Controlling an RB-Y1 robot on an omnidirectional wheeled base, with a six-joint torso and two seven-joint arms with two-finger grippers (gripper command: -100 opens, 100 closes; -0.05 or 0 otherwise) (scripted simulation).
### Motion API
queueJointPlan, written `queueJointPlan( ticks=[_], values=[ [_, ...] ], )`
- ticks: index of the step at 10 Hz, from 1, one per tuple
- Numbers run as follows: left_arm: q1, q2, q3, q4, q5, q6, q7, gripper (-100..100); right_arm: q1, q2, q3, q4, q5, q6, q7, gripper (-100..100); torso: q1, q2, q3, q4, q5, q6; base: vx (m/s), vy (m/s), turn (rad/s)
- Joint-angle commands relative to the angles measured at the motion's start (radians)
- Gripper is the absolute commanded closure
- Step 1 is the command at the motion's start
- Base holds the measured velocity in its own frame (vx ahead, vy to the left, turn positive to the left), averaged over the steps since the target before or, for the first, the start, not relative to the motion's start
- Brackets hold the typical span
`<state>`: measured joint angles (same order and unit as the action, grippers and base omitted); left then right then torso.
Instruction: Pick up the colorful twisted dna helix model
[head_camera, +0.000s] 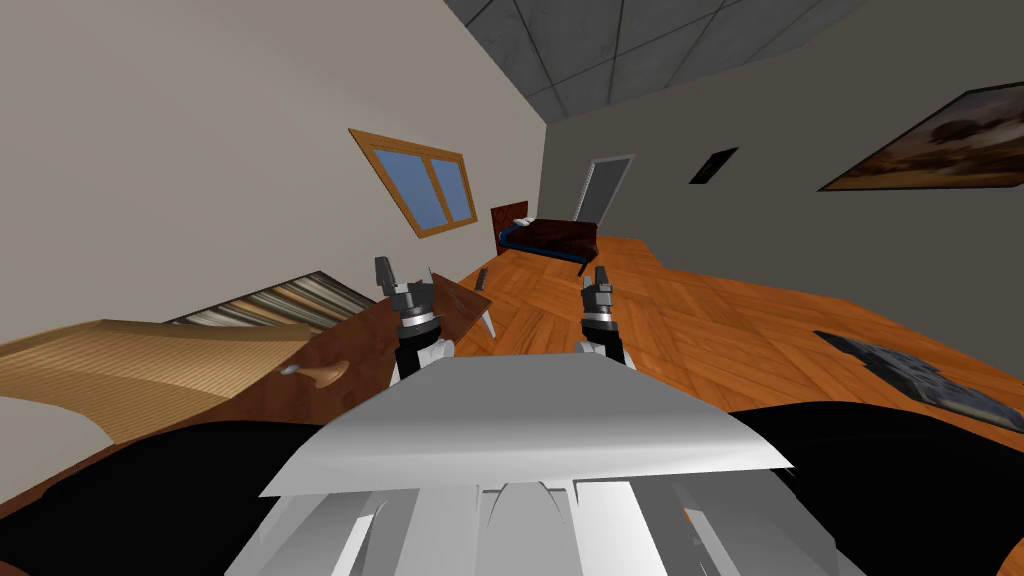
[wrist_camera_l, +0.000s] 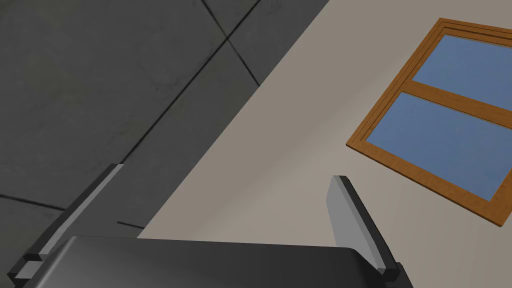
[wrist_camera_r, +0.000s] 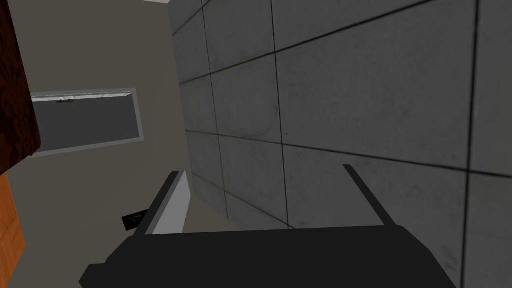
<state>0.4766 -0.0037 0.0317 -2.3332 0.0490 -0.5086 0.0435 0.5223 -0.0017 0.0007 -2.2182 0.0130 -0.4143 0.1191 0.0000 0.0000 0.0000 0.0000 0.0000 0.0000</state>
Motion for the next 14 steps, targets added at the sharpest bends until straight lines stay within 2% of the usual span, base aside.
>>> queueJointPlan(
  ticks=[1, 5, 6, 14],
  values=[
    [-0.003, 0.031, -0.001, 0.009, 0.006, 0.004, 0.007, -100, 0.0, 0.0, 0.0, 0.0, 0.0, 0.0, 0.0, 0, 0.0, 0.0, 0.0, 0.0, 0.0, 0.0, 0.0, 0.0, 0.0],
    [-0.022, 0.105, -0.004, 0.057, 0.044, 0.025, 0.045, -100, 0.0, 0.0, 0.0, 0.0, 0.0, 0.0, 0.0, 0, 0.001, 0.0, 0.0, 0.0, 0.0, 0.0, 0.005, 0.01, 0.006],
    [-0.035, 0.126, -0.007, 0.093, 0.072, 0.04, 0.073, -100, 0.0, 0.0, 0.0, 0.0, 0.0, 0.0, 0.0, 0, 0.001, -0.001, 0.0, 0.0, 0.0, 0.0, 0.014, 0.02, 0.014],
    [-0.107, 0.151, -0.021, 0.277, 0.223, 0.123, 0.228, -100, 0.0, 0.0, 0.0, 0.0, 0.0, 0.0, 0.0, 0, 0.002, -0.001, -0.001, 0.0, 0.0, 0.0, 0.014, 0.024, 0.013]
  ],
)
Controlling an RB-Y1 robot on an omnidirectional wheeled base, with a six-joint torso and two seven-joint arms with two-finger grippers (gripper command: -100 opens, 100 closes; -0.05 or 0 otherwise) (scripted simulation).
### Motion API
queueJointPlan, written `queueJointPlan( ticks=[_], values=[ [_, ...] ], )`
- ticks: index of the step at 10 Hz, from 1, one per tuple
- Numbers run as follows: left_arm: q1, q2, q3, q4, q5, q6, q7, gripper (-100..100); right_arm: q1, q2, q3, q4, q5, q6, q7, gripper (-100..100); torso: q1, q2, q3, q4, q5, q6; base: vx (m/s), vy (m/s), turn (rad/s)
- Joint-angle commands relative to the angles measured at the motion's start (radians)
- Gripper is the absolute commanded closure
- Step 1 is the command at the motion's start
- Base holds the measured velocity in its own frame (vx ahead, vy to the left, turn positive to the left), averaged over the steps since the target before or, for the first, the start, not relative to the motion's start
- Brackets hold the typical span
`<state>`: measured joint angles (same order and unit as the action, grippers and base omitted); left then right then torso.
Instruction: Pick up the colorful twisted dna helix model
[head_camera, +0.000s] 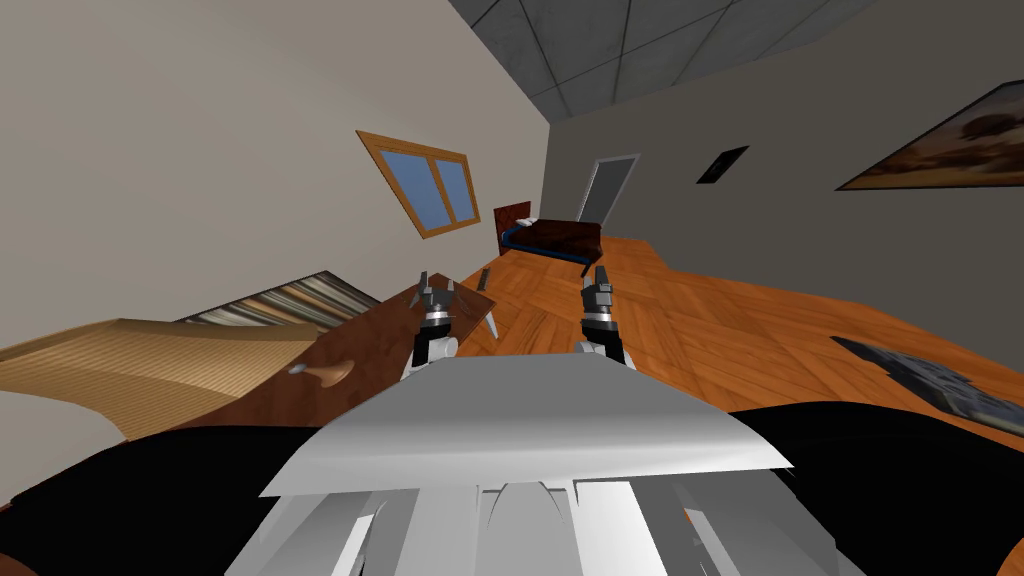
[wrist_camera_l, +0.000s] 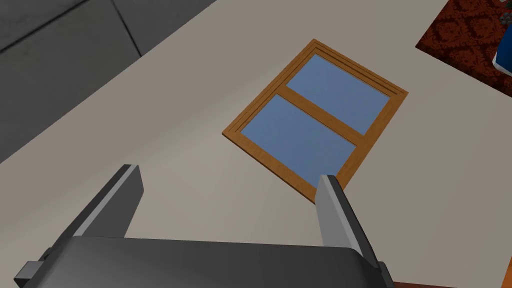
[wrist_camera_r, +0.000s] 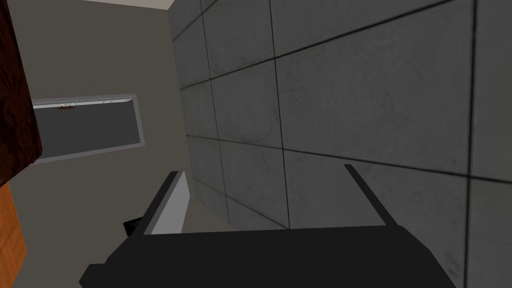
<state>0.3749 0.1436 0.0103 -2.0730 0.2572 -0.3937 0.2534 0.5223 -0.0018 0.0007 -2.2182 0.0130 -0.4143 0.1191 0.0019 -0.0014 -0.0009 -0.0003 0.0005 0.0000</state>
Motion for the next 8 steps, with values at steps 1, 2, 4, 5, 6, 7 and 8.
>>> queueJointPlan(
  ticks=[1, 2, 4, 5, 6, 7, 8],
  values=[
    [-0.015, 0.004, -0.001, 0.043, 0.037, 0.02, 0.041, -100, 0.0, 0.0, 0.0, 0.0, 0.0, 0.0, 0.0, 0, 0.0, 0.0, 0.0, 0.0, 0.0, 0.0, 0.014, 0.023, 0.011],
    [-0.026, 0.005, -0.003, 0.07, 0.059, 0.032, 0.063, -100, 0.0, 0.0, 0.0, 0.0, 0.0, 0.0, 0.0, 0, 0.0, 0.0, 0.0, 0.0, 0.0, 0.0, 0.014, 0.023, 0.018],
    [-0.048, 0.005, -0.007, 0.123, 0.105, 0.057, 0.11, -100, 0.0, 0.0, 0.0, 0.0, 0.0, 0.0, 0.0, 0, 0.0, 0.0, 0.0, 0.0, 0.0, 0.0, 0.015, 0.029, 0.017],
    [-0.059, 0.006, -0.01, 0.154, 0.129, 0.07, 0.134, -100, 0.0, 0.0, 0.0, 0.0, 0.0, 0.0, 0.0, 0, 0.0, 0.0, 0.0, 0.0, 0.0, 0.0, 0.02, 0.031, 0.011],
    [-0.071, 0.005, -0.012, 0.183, 0.153, 0.084, 0.159, -100, 0.0, 0.0, 0.0, 0.0, 0.0, 0.0, 0.0, 0, 0.0, 0.0, 0.0, 0.0, 0.0, 0.0, 0.017, 0.026, 0.019],
    [-0.083, 0.004, -0.014, 0.219, 0.176, 0.097, 0.183, -100, 0.0, 0.0, 0.0, 0.0, 0.0, 0.0, 0.0, 0, 0.0, 0.0, 0.0, 0.0, 0.0, 0.0, 0.018, 0.027, 0.013],
    [-0.095, 0.003, -0.016, 0.252, 0.2, 0.111, 0.207, -100, 0.0, 0.0, 0.0, 0.0, 0.0, 0.0, 0.0, 0, 0.0, 0.0, 0.0, 0.0, 0.0, 0.0, 0.015, 0.031, 0.019]
  ],
)
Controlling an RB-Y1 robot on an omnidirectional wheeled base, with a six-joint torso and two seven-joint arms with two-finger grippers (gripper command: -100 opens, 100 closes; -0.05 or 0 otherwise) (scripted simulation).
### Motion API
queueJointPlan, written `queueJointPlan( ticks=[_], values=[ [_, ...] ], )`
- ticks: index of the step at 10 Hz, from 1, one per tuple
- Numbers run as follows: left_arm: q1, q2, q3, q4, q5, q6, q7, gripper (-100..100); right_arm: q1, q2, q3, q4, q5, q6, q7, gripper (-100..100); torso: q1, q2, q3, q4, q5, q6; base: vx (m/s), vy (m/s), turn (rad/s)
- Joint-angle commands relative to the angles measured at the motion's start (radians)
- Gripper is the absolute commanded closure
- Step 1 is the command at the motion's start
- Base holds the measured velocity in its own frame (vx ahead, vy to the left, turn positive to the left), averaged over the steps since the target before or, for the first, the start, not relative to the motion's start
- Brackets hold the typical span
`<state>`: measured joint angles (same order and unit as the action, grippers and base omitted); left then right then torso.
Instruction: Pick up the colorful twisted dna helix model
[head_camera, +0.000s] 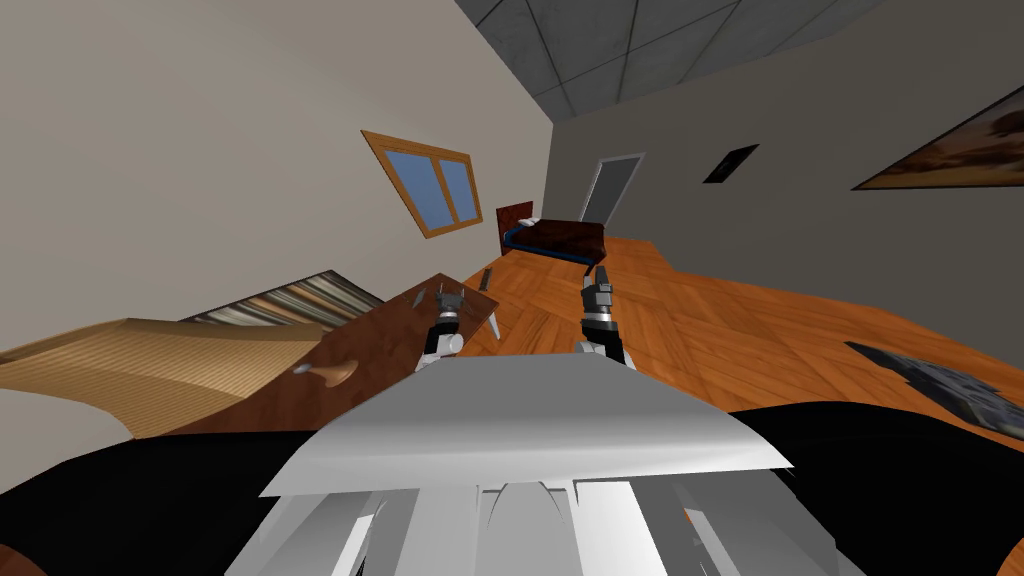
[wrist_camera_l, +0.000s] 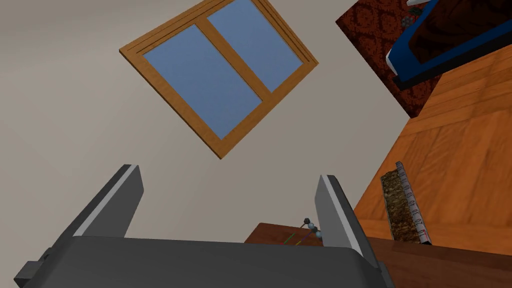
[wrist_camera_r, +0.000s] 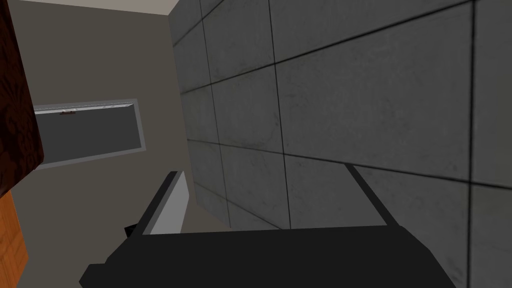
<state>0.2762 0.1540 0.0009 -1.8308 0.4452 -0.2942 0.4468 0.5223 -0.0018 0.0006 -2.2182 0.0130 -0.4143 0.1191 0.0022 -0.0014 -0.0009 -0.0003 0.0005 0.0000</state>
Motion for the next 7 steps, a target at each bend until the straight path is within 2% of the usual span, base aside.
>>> queueJointPlan(
  ticks=[1, 2, 4, 5, 7],
  values=[
    [-0.008, -0.009, -0.009, 0.043, 0.036, 0.026, 0.039, -100, 0.0, 0.0, 0.0, 0.0, 0.0, 0.0, 0.0, 0, 0.0, 0.0, 0.0, 0.0, 0.0, 0.0, 0.016, 0.031, 0.016],
    [-0.008, -0.009, -0.009, 0.043, 0.036, 0.026, 0.039, -100, 0.0, 0.0, 0.0, 0.0, 0.0, 0.0, 0.0, 0, 0.0, 0.0, 0.0, 0.0, 0.0, 0.0, 0.012, 0.016, 0.003],
    [-0.033, -0.011, -0.014, 0.099, 0.084, 0.053, 0.087, -100, 0.0, 0.0, 0.0, 0.0, 0.0, 0.0, 0.0, 0, -0.001, 0.0, 0.0, 0.0, 0.0, 0.0, 0.014, 0.015, 0.015],
    [-0.033, -0.011, -0.014, 0.109, 0.084, 0.053, 0.087, -100, 0.0, 0.0, 0.0, 0.0, 0.0, 0.0, 0.0, 0, -0.001, 0.0, 0.0, 0.0, 0.0, 0.0, 0.011, 0.015, 0.003],
    [-0.057, -0.014, -0.018, 0.169, 0.131, 0.081, 0.135, -100, 0.0, 0.0, 0.0, 0.0, 0.0, 0.0, 0.0, 0, -0.001, 0.001, 0.0, 0.0, 0.0, 0.0, 0.01, 0.019, 0.013]
  ],
)
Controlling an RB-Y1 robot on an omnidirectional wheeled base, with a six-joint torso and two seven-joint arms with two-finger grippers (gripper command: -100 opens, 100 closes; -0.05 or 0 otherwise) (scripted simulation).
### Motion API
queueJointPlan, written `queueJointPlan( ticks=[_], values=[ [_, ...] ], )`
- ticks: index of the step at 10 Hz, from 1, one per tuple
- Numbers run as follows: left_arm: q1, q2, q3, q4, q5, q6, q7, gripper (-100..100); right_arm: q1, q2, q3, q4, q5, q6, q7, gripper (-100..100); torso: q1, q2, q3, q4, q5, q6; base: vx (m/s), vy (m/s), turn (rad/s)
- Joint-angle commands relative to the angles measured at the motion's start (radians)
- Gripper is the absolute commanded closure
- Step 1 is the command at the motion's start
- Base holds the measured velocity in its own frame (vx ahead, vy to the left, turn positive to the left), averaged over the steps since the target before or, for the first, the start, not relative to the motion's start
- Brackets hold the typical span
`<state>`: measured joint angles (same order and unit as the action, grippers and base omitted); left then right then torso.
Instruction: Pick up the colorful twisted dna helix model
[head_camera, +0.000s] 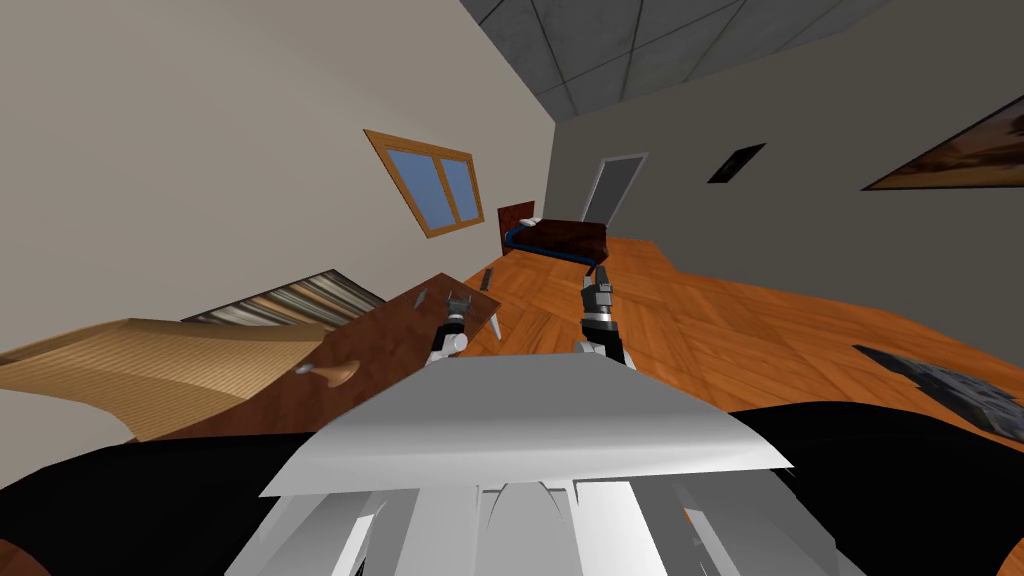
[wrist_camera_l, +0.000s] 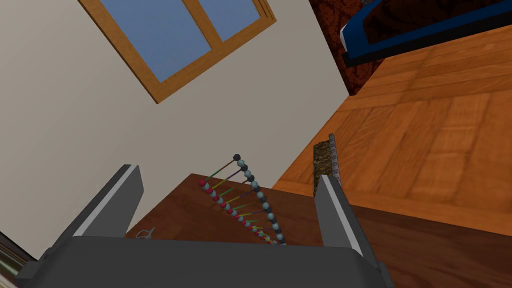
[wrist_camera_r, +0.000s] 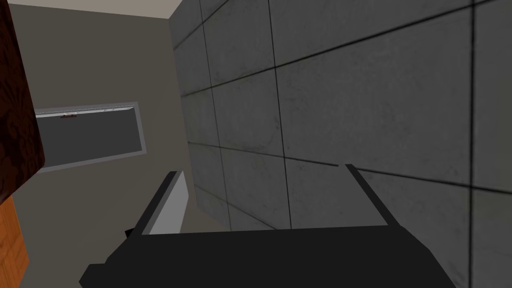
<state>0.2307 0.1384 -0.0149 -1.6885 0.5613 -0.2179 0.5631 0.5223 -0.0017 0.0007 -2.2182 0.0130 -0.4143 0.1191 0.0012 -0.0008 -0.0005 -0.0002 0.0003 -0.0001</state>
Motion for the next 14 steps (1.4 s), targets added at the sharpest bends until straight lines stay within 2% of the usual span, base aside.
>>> queueJointPlan(
  ticks=[1, 8, 12, 13, 14],
  values=[
    [-0.011, 0.002, -0.002, 0.033, 0.015, 0.005, 0.019, -100, 0.0, 0.0, 0.0, 0.0, 0.0, 0.0, 0.0, 0, 0.0, 0.0, 0.0, 0.0, 0.0, 0.0, 0.011, 0.016, 0.004],
    [-0.083, 0.003, -0.015, 0.228, 0.154, 0.086, 0.161, -100, 0.0, 0.0, 0.0, 0.0, 0.0, 0.0, 0.0, 0, 0.0, 0.0, 0.0, 0.0, 0.0, 0.0, 0.014, 0.022, 0.013],
    [-0.113, 0.02, -0.021, 0.308, 0.214, 0.12, 0.222, -100, 0.0, 0.0, 0.0, 0.0, 0.0, 0.0, 0.0, 0, 0.0, 0.0, 0.0, 0.0, 0.0, 0.0, 0.011, 0.017, 0.01],
    [-0.112, 0.013, -0.022, 0.302, 0.202, 0.109, 0.209, -100, 0.0, 0.0, 0.0, 0.0, 0.0, 0.0, 0.0, 0, 0.0, 0.0, 0.0, 0.0, 0.0, 0.0, 0.005, 0.008, 0.0],
    [-0.113, 0.013, -0.023, 0.306, 0.203, 0.11, 0.212, 0, 0.0, 0.0, 0.0, 0.0, 0.0, 0.0, 0.0, 0, -0.001, 0.001, 0.0, 0.0, 0.0, 0.0, 0.0, 0.0, 0.0]
  ],
)
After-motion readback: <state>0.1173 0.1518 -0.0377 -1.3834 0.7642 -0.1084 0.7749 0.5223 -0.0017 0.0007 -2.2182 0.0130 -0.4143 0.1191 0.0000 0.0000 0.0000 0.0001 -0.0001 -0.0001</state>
